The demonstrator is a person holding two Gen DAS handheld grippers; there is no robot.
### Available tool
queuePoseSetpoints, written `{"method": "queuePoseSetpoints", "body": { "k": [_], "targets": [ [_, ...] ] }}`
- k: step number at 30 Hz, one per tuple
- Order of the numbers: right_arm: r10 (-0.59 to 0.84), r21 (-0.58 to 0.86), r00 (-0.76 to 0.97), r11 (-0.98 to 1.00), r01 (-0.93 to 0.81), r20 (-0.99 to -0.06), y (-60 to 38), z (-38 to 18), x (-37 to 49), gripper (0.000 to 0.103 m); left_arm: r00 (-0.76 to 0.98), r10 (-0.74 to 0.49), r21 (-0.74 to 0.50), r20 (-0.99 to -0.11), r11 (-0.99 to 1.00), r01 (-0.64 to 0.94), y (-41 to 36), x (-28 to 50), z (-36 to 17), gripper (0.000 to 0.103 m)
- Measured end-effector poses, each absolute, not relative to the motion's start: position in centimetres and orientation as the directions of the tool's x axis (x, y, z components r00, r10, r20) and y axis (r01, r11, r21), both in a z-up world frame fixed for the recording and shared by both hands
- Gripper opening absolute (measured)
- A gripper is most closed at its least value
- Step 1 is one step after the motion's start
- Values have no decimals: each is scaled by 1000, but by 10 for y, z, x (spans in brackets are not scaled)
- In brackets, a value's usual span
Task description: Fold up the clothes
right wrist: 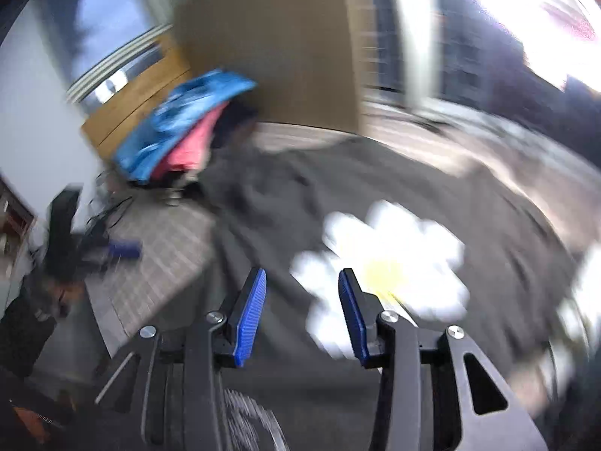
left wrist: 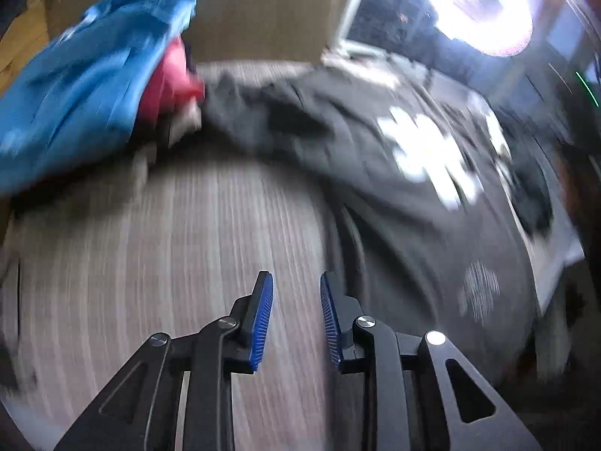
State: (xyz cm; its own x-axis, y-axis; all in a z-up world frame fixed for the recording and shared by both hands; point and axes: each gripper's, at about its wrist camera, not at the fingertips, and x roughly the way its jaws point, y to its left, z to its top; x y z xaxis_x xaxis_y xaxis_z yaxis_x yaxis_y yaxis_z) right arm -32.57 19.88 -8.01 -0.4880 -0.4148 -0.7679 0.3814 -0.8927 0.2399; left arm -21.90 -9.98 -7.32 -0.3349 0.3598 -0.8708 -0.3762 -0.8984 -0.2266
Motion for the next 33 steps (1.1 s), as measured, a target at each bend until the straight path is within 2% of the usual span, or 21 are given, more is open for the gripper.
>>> {"method": "queuePoseSetpoints", "body": {
  "k": [3, 7, 11, 16, 18, 19, 20, 21, 26, 28, 29, 30, 31, 33],
  "targets": [
    [-401, 174, -397, -850, 497, -825, 115, -117, -389, 40, -265, 374, -270, -889, -895, -355, -116, -154, -85, 26],
    [-311, 77, -351, -835, 545, -883, 47, -158, -434, 40, -208, 363, -294, -908, -908, -300, -132, -88, -108, 26],
    [-306, 97, -300, -828, 552, -904, 25, -183, -452, 40, -186, 363, -311, -913, -914, -261, -143, -50, -123, 26],
    [-232, 0, -317, -806, 591, -919, 2, -202, -448, 41, -190, 340, -291, -921, -925, -245, -140, -23, -134, 26],
    [-251, 10, -328, -807, 591, -911, 3, -202, -446, 40, -199, 343, -292, -918, -925, -243, -137, -19, -137, 29],
    [-260, 24, -323, -811, 584, -910, 5, -201, -447, 33, -205, 345, -293, -916, -924, -245, -135, -19, -140, 29],
    [-267, 36, -320, -815, 578, -909, 7, -201, -447, 16, -211, 338, -284, -917, -926, -248, -134, -20, -143, 30],
    [-267, 36, -326, -819, 572, -907, 10, -198, -447, 8, -217, 329, -274, -919, -928, -251, -133, -21, -147, 30],
    [-343, 109, -337, -824, 557, -877, 31, -175, -443, 4, -226, 338, -284, -913, -928, -240, -134, -29, -165, 34],
    [-356, 115, -350, -825, 553, -866, 39, -164, -440, 5, -238, 376, -329, -896, -920, -215, -136, -32, -168, 28],
    [-348, 108, -350, -826, 554, -870, 39, -160, -441, 7, -244, 395, -352, -886, -914, -202, -137, -33, -170, 15],
    [-341, 101, -350, -826, 555, -873, 40, -157, -442, 13, -249, 404, -361, -880, -911, -202, -137, -33, -169, 8],
    [-335, 94, -347, -825, 558, -876, 39, -154, -442, 33, -254, 412, -369, -875, -907, -202, -136, -32, -168, 8],
    [-332, 88, -324, -806, 585, -886, 28, -154, -438, 54, -264, 429, -385, -864, -900, -203, -135, -31, -165, 8]
  ]
}}
